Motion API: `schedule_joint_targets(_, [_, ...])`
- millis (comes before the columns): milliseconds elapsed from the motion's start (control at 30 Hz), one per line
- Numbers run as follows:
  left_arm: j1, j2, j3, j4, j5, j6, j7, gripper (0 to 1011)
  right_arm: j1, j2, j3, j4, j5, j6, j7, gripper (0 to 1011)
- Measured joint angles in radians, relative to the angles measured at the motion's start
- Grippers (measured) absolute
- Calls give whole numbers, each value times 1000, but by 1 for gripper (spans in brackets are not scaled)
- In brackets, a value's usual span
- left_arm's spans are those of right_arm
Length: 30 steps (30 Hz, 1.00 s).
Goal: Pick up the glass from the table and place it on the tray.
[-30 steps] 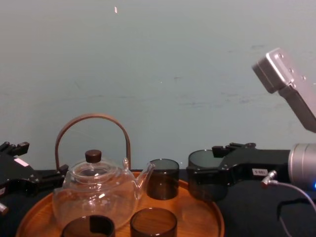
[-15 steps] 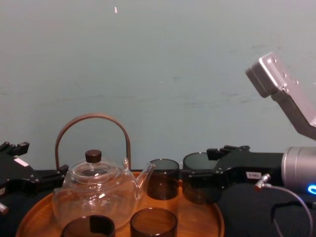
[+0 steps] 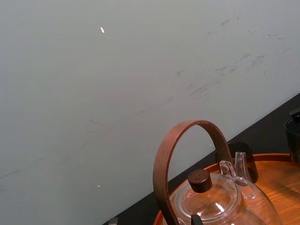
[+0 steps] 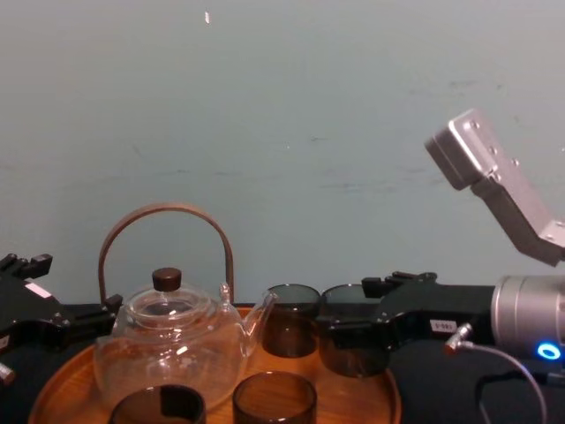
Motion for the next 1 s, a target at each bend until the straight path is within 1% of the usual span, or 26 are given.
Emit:
schedule_joint_targets(200, [0, 0, 0, 0, 0, 0, 0, 1009, 9, -10, -4, 25, -5, -8, 1, 918])
schedule_joint_targets(1000, [0, 0, 0, 0, 0, 0, 0, 1009, 24, -30, -5, 71, -18, -19, 0, 918])
